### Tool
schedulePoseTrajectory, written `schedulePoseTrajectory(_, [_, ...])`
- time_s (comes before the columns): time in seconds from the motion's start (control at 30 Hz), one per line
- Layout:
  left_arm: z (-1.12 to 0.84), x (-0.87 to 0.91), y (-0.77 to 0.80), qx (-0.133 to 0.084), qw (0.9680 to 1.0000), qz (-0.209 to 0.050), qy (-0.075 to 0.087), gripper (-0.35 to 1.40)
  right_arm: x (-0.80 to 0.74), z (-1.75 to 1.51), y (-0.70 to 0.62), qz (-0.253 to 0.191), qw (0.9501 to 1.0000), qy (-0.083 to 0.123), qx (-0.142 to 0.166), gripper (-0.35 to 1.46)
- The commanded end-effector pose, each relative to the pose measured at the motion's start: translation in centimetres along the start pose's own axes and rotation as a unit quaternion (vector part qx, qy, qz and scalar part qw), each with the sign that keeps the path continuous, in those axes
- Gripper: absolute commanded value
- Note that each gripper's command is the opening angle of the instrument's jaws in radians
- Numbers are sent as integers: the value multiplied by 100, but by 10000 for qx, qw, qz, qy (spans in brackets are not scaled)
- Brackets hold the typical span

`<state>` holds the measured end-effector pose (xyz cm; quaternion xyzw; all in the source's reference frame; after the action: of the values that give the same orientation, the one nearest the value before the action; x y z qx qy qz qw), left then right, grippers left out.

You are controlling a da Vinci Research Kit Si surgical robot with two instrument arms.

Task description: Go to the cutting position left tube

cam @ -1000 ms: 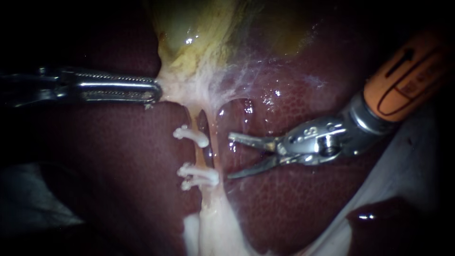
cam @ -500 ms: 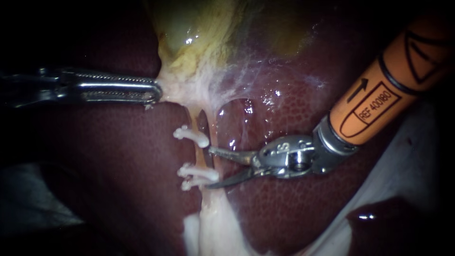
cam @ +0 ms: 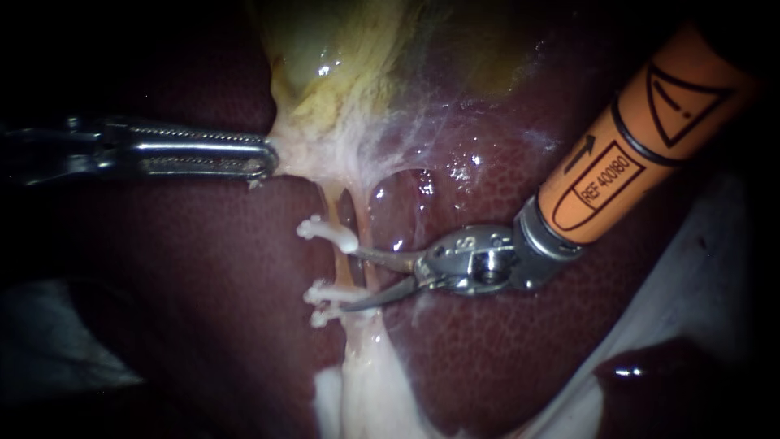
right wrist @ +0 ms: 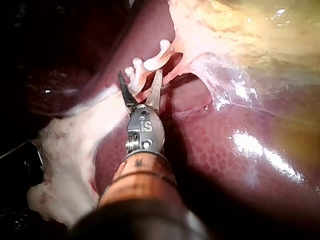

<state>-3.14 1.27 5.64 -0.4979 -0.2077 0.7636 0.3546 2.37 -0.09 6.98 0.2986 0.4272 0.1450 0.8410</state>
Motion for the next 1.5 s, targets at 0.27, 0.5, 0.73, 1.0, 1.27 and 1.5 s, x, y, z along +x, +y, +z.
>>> schedulePoseTrajectory(0.27, [0,0,1,1,10000,0,0,-35,7,9,1,-149,9992,236,287,142])
schedulePoseTrajectory(0.5, [0,1,1,2,10000,-1,0,-35,14,23,4,-168,9979,330,523,137])
schedulePoseTrajectory(0.73, [1,1,1,6,10000,-2,1,-35,21,46,7,-128,9971,467,587,137])
schedulePoseTrajectory(1.0, [2,2,2,9,10000,-3,2,-35,28,66,9,49,9968,580,540,134])
schedulePoseTrajectory(1.27, [3,2,2,9,10000,-4,2,-35,37,76,13,362,9954,750,477,135])
schedulePoseTrajectory(1.5, [3,2,2,10,10000,-4,2,-35,42,76,8,482,9940,834,512,137])
